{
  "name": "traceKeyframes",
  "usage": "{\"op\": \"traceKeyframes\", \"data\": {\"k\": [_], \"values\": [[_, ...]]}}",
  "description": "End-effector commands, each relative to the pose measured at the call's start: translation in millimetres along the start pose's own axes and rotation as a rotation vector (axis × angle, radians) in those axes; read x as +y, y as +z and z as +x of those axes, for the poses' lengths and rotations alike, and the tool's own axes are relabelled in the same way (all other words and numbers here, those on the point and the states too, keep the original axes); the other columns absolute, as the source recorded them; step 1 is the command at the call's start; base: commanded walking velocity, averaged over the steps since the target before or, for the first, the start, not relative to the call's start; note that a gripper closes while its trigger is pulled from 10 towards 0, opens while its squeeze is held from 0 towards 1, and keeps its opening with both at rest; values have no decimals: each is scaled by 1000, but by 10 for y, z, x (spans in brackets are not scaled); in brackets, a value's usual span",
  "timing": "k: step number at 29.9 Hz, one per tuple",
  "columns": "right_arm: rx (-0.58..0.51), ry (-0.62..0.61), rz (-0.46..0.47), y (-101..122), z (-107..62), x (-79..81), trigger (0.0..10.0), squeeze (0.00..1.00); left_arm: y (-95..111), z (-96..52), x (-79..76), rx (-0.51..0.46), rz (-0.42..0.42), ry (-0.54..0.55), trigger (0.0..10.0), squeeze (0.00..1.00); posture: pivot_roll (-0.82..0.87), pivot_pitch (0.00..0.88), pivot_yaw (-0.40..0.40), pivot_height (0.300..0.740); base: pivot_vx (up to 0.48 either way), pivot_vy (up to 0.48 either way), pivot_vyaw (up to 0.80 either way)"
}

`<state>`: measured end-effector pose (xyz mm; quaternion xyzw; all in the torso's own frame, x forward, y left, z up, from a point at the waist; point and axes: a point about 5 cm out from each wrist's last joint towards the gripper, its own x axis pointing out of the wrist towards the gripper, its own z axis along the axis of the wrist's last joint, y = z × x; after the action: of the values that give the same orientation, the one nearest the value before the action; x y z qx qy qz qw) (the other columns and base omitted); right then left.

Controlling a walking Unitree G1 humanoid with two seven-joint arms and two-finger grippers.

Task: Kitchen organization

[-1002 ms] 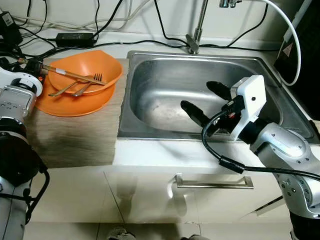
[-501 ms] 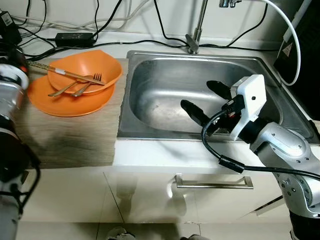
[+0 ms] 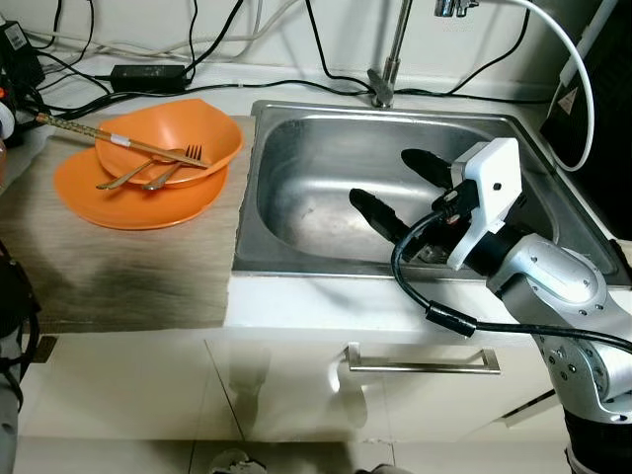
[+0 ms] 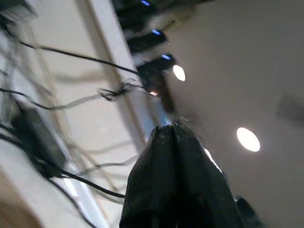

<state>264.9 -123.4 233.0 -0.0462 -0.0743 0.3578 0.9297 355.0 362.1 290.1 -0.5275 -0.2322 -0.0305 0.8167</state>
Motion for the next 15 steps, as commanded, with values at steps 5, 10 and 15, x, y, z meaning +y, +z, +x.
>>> {"op": "traceKeyframes", "data": {"k": [5, 10, 15], "values": [[-9, -42, -11, -26, 20, -41, 10000, 0, 46, -177, 343, 87, 545, 271, 0, 0, -91, 4, -47, 740, 0, 0, 0], [-14, -59, 2, -42, 35, -62, 10000, 0, 241, -116, 179, -61, 341, 219, 10000, 1000, -73, 8, -54, 740, 0, 0, 0], [-18, -51, 13, -65, 73, -47, 10000, 0, 197, -123, 213, -75, 166, 231, 10000, 1000, -58, 11, -55, 740, 0, 0, 0]]}}
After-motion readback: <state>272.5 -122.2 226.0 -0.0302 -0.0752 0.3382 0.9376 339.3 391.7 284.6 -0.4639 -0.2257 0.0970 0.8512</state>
